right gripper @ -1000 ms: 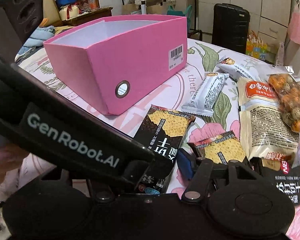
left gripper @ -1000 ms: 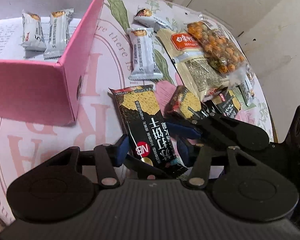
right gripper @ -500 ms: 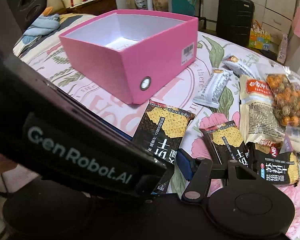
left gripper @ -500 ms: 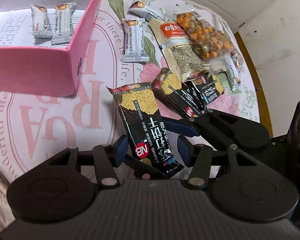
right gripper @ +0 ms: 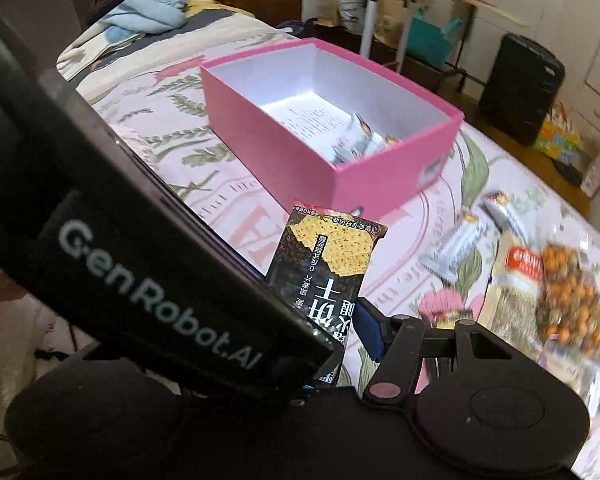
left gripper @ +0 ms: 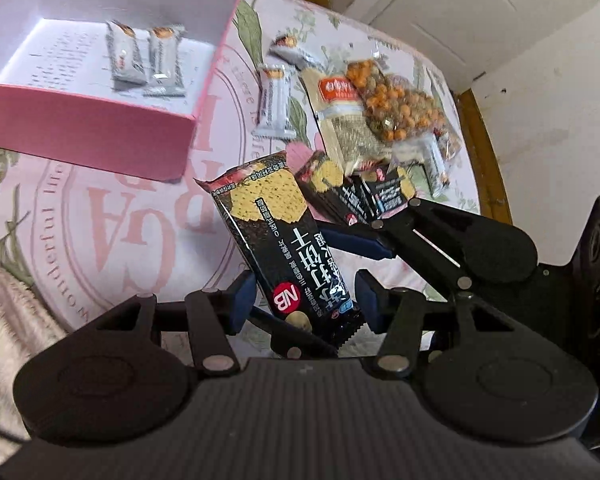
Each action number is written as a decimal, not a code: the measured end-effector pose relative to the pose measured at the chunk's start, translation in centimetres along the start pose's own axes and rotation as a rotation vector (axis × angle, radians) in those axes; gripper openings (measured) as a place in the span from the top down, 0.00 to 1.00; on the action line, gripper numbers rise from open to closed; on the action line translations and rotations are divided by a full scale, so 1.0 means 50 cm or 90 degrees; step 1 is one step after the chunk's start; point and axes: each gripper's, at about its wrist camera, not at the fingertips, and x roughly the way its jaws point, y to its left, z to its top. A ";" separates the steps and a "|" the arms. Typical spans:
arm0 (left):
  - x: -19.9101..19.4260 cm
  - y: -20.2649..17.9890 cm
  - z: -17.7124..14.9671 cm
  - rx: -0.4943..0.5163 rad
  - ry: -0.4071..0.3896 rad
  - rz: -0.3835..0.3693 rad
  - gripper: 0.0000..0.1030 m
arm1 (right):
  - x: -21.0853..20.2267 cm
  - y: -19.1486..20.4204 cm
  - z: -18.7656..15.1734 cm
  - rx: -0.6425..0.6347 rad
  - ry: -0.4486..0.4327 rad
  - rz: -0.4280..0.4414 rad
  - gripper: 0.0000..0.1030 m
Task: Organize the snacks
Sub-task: 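Carry the black cracker packs in both grippers into the pink box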
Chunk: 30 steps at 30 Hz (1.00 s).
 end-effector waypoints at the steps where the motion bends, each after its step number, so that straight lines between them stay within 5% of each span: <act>1: -0.012 0.001 -0.002 -0.001 -0.007 -0.001 0.50 | -0.006 0.006 0.009 -0.008 -0.002 -0.003 0.36; 14: -0.135 0.049 0.107 -0.020 -0.077 0.016 0.49 | -0.024 0.023 0.169 -0.080 -0.045 -0.019 0.36; 22: -0.107 0.139 0.253 -0.045 -0.063 0.052 0.49 | 0.088 -0.041 0.268 -0.097 -0.053 0.008 0.36; 30: -0.030 0.271 0.356 -0.097 -0.047 0.098 0.49 | 0.253 -0.099 0.346 -0.029 -0.028 0.084 0.36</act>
